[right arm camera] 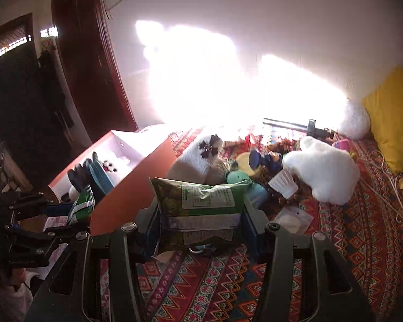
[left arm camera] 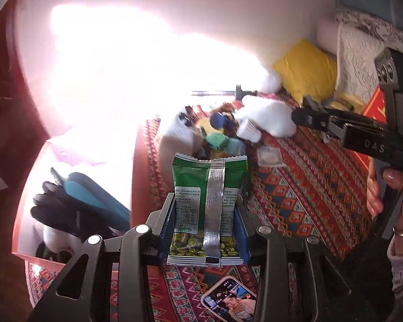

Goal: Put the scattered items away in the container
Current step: 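Carry both green packets over the pink box and open both tools, then grasp the blue zippered pouch with the left tool while the right grasps a black item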

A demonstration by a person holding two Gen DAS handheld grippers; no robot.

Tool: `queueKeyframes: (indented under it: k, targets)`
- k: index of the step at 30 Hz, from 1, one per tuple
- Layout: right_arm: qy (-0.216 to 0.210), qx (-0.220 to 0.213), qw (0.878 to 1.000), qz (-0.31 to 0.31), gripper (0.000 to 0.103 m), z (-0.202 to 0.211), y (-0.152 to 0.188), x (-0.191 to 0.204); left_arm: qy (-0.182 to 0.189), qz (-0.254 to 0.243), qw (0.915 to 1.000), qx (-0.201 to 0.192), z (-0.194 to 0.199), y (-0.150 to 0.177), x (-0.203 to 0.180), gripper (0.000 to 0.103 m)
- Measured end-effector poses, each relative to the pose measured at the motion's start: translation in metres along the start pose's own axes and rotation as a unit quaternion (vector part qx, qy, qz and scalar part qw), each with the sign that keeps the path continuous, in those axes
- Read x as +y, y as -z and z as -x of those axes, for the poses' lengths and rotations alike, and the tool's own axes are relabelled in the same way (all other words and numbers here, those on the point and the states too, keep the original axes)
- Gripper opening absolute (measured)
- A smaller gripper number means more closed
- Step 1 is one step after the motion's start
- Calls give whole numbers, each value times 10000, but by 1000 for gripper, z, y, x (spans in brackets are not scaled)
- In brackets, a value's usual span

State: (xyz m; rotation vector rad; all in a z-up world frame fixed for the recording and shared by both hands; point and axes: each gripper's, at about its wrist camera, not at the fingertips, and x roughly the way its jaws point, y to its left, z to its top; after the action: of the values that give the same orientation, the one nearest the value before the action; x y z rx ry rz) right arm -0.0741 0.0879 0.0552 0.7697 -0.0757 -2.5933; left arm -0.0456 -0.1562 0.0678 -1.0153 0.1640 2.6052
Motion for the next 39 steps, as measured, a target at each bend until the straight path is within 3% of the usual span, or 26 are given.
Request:
queueKeyframes:
  k: [4, 9, 15, 17, 18, 19, 20, 22, 24, 25, 27, 32, 39]
  targets:
    - [-254, -576, 9980, 99, 50, 13, -35, 34, -557, 640, 9948, -568, 36, -12, 46, 36]
    - [-552, -1060, 9922, 361, 50, 1, -76, 90, -1477, 1173, 9780, -891, 50, -9, 98, 36]
    - [-817, -643, 9929, 582, 51, -75, -99, 153, -1607, 1866, 9671, -636, 14, 11, 159, 36]
    - [-922, -308, 9946, 352, 63, -115, -101, 160, -1727, 1949, 9634, -628, 0, 15, 169, 37]
    - [-904, -129, 9956, 223, 81, -133, -102, 161, -1849, 1973, 9608, -613, -4, 16, 172, 38]
    - [-840, -63, 9964, 99, 83, -145, -104, 160, -1967, 1989, 9581, -611, -4, 17, 174, 39]
    - [-783, -95, 9969, 7, 83, -149, -104, 158, -2016, 2011, 9562, -677, 0, 19, 175, 42]
    - [-771, -243, 9967, -80, 86, -143, -106, 152, -1940, 2048, 9546, -958, 14, 21, 173, 65]
    - [-780, -363, 9962, -114, 89, -131, -105, 143, -1941, 2035, 9507, -1308, 30, 21, 170, 96]
    - [-773, -384, 9962, -131, 90, -126, -104, 137, -1961, 2000, 9491, -1441, 36, 21, 167, 101]
    - [-777, -364, 9960, -254, 90, -117, -102, 121, -1906, 1892, 9503, -1575, 41, 19, 161, 103]
    - [-725, -137, 9934, -875, 91, -99, -85, 62, -1544, 1552, 9661, -1369, 23, 11, 135, 103]
    - [-223, 232, 9863, -1620, 91, -87, -35, -29, -1070, 487, 9886, -944, -21, -9, 38, 103]
